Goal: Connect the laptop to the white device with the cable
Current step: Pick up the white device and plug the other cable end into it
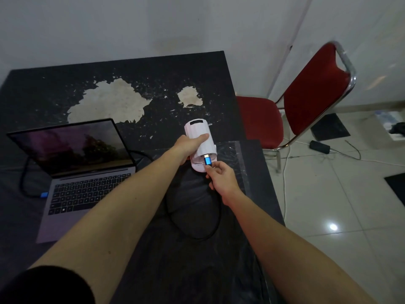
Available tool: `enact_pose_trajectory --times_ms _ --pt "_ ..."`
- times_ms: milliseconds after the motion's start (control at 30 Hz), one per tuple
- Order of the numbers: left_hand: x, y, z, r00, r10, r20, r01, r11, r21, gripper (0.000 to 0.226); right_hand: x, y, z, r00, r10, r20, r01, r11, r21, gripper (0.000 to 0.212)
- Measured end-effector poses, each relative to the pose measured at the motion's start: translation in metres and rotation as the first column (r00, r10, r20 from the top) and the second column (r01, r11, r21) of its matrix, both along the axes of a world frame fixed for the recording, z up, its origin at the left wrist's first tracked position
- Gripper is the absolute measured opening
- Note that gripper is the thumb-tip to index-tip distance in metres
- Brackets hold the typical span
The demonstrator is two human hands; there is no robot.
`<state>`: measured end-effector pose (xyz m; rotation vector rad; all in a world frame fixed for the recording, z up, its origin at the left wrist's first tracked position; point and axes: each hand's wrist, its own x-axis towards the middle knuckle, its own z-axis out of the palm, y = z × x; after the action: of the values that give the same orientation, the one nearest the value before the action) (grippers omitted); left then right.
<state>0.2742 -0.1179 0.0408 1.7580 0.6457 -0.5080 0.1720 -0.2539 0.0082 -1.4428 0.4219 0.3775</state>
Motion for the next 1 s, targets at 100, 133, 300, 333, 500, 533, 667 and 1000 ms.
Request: enact_pose_trajectory --times_ms 100,133,300,333,500,533,667,1000 --pt "0.000 0.000 -0.003 1.000 0.001 -0.012 0.000 1.000 0.029 0.083 0.000 0.000 -0.001 0.999 0.024 0.025 -0.024 1.000 -0.009 0.017" --pt "0.000 0.000 -0.004 1.000 0.000 -0.014 0.000 0.999 0.034 0.082 0.001 0.000 -0.001 0.999 0.027 0.032 -0.026 1.000 -0.015 0.017" --pt "0.001 0.002 -0.008 1.000 0.015 -0.024 -0.014 1.000 0.019 0.081 0.003 0.002 0.001 1.000 -0.012 -0.002 0.011 0.999 -0.048 0.015" --pt "0.001 0.001 -0.008 0.999 0.016 -0.031 -0.015 1.000 0.012 0.081 0.003 0.003 0.002 0.999 -0.033 -0.007 0.032 0.998 -0.052 0.015" --pt "0.002 0.001 -0.011 1.000 0.018 -0.020 -0.018 1.000 0.004 0.084 0.005 0.005 0.003 0.999 -0.049 -0.009 0.048 0.995 -0.084 0.012" --pt "0.002 0.000 -0.011 1.000 0.014 -0.017 -0.014 1.000 0.002 0.084 0.005 0.004 0.003 0.998 -0.054 -0.012 0.052 0.995 -0.079 0.011" --pt "0.002 -0.004 -0.012 1.000 -0.007 0.015 0.006 1.000 0.030 0.079 0.008 0.004 0.004 0.998 -0.053 -0.021 0.051 0.996 -0.070 0.009" --pt "-0.004 -0.012 -0.022 0.995 -0.070 0.076 0.063 0.994 0.093 0.090 0.004 0.000 -0.018 0.999 -0.040 -0.026 0.037 0.991 -0.125 0.011"
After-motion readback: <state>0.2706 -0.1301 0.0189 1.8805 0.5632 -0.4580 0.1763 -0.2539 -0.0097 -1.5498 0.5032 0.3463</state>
